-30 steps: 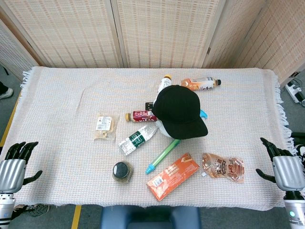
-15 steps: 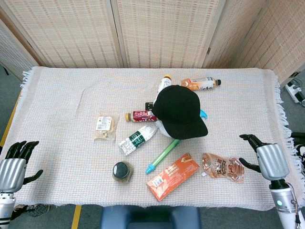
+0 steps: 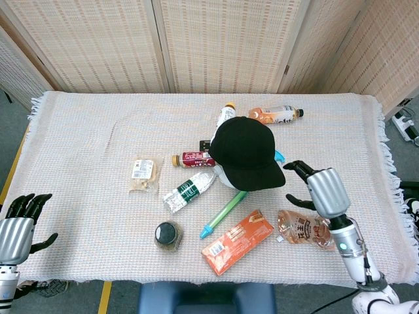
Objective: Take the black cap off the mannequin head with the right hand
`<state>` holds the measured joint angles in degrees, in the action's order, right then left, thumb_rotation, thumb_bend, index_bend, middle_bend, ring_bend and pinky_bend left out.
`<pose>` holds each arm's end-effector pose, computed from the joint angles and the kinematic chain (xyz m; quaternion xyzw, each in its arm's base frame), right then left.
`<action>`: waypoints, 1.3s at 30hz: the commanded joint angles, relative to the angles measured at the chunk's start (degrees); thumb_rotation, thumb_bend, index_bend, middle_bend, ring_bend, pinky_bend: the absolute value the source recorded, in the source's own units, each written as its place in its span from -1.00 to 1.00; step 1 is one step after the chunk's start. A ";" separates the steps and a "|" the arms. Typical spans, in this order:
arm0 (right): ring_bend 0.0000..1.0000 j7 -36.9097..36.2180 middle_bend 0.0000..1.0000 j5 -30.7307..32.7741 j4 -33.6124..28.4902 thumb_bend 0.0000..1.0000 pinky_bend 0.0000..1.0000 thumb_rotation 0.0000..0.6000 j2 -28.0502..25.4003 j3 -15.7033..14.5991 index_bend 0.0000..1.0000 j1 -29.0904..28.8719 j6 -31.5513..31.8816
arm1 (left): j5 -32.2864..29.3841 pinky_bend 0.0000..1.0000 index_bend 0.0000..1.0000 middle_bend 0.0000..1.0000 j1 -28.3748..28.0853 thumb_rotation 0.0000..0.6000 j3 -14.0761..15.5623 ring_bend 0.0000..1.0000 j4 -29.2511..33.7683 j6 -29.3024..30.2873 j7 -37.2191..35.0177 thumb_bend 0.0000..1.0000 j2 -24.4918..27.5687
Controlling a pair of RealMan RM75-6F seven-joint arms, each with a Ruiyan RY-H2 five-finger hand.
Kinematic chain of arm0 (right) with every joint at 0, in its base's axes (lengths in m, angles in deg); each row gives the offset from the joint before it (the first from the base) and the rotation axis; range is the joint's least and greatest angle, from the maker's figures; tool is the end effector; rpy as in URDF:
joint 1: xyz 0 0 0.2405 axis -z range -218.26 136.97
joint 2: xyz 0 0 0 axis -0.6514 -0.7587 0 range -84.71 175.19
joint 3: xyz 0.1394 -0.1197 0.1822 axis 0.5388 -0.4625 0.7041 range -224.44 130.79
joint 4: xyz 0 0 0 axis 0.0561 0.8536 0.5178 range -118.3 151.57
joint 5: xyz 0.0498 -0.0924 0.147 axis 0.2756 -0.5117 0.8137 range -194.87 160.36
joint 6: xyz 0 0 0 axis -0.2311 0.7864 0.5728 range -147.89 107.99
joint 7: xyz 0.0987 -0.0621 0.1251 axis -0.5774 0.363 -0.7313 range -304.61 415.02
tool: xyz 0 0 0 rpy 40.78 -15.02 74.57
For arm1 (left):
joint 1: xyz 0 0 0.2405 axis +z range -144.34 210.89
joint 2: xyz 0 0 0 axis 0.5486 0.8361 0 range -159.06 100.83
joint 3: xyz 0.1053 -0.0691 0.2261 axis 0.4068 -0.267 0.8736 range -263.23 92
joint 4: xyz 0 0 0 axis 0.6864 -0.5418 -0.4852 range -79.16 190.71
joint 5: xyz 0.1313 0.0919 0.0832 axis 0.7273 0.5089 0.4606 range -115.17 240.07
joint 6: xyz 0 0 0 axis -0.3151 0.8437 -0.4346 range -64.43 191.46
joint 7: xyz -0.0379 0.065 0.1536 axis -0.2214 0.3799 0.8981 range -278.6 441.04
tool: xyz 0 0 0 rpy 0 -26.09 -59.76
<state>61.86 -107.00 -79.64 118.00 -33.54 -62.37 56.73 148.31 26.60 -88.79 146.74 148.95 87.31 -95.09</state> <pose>-0.1785 -0.2996 0.1434 0.6443 -0.2964 0.5204 0.4757 -0.2967 0.2165 0.1809 -0.6145 -0.3460 -0.3730 0.6029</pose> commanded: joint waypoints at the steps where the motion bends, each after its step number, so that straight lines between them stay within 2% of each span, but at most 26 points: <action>1: 0.66 0.88 -0.23 0.74 0.81 -0.90 0.94 1.00 2.05 0.23 -0.31 -1.45 -1.27 | -0.12 -0.69 -0.61 -0.56 0.09 1.00 0.07 -0.73 -0.09 -0.05 -0.24 -0.59 0.11; 4: 0.66 1.53 -0.23 0.76 2.21 -0.83 0.94 1.00 4.41 0.01 -0.29 -2.41 -1.31 | -0.38 -0.69 -0.61 -0.56 0.16 1.00 0.10 -0.73 -0.24 -0.22 -0.62 -0.59 0.20; 7: 0.69 1.38 -0.18 0.73 3.97 -0.66 0.97 1.00 6.75 -0.02 -0.20 -3.12 -0.76 | -0.48 -0.69 -0.60 -0.56 0.10 1.00 0.12 -0.73 -0.33 -0.48 -0.99 -0.59 0.25; 11: 0.77 -0.10 0.05 0.49 7.72 -0.29 1.00 1.00 10.57 0.78 0.11 -3.79 1.86 | -0.43 -0.69 -0.60 -0.57 -0.01 1.00 0.15 -0.73 -0.58 -0.68 -1.43 -0.59 0.14; 16: 0.85 -2.65 0.28 0.40 12.19 -0.05 1.00 1.00 14.49 1.70 0.41 -4.61 4.45 | -0.44 -0.69 -0.60 -0.57 -0.10 1.00 0.16 -0.74 -0.72 -0.87 -1.84 -0.59 0.06; 24: 0.88 -5.10 0.40 1.22 15.57 0.06 1.00 1.00 17.35 3.32 0.59 -5.76 6.79 | -0.55 -0.69 -0.60 -0.58 -0.25 1.00 0.23 -0.75 -0.30 -1.32 -1.95 -0.59 0.34; 39: 0.91 -4.06 0.49 6.80 19.95 0.21 1.00 1.00 19.66 10.73 0.69 -10.77 7.05 | -0.52 -0.69 -0.61 -0.60 -1.10 1.00 0.15 -0.77 0.04 -2.41 -1.51 -0.59 0.01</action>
<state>57.50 -100.60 -60.24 137.41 -23.24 -72.70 64.01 147.78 25.51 -88.64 146.78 146.55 85.78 -95.07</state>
